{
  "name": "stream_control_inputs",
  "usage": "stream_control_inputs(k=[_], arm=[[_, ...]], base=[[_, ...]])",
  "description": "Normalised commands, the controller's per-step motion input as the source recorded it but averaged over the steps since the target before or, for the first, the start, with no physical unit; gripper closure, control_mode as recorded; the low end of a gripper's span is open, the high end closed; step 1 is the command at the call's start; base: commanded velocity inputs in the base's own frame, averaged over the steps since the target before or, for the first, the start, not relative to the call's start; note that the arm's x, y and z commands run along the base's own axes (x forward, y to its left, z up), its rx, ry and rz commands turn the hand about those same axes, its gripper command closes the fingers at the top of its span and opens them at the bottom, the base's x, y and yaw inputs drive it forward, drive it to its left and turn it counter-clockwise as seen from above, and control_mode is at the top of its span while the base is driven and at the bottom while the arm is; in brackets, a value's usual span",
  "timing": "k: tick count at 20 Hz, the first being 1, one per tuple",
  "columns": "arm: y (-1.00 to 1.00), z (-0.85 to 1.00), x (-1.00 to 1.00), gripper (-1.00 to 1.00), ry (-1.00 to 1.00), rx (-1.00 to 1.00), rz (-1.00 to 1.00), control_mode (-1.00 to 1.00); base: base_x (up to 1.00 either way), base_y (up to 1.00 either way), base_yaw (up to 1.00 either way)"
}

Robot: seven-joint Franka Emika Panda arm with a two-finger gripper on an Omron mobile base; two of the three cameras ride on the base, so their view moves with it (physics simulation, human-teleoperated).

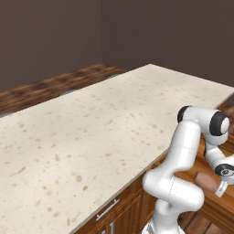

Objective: Restock the sink supplies by placing the sponge and soap dispenser on the counter and next to the sink. Make sure the soap dispenser is upright.

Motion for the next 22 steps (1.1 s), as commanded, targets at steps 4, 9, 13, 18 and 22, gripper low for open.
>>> stream_control_inputs(k=[4, 9, 13, 18, 22], arm=[[0.03, 0.79, 0.00, 1.00, 0.00, 0.00, 0.01, -1.00], [0.00, 1.00, -0.02, 1.00, -0.05, 0.00, 0.00, -1.00], [0.00, 1.00, -0.18, 1.00, -0.06, 0.00, 0.00, -1.00], [0.00, 1.00, -0.31, 1.00, -0.07, -0.01, 0.00, -1.00], [0.00, 1.00, -0.31, 1.00, -0.06, -0.03, 0.00, -1.00]], base=[[0.00, 0.00, 0.00], [0.00, 0.00, 0.00], [0.00, 0.00, 0.00], [0.00, 0.00, 0.00], [0.00, 0.00, 0.00]])
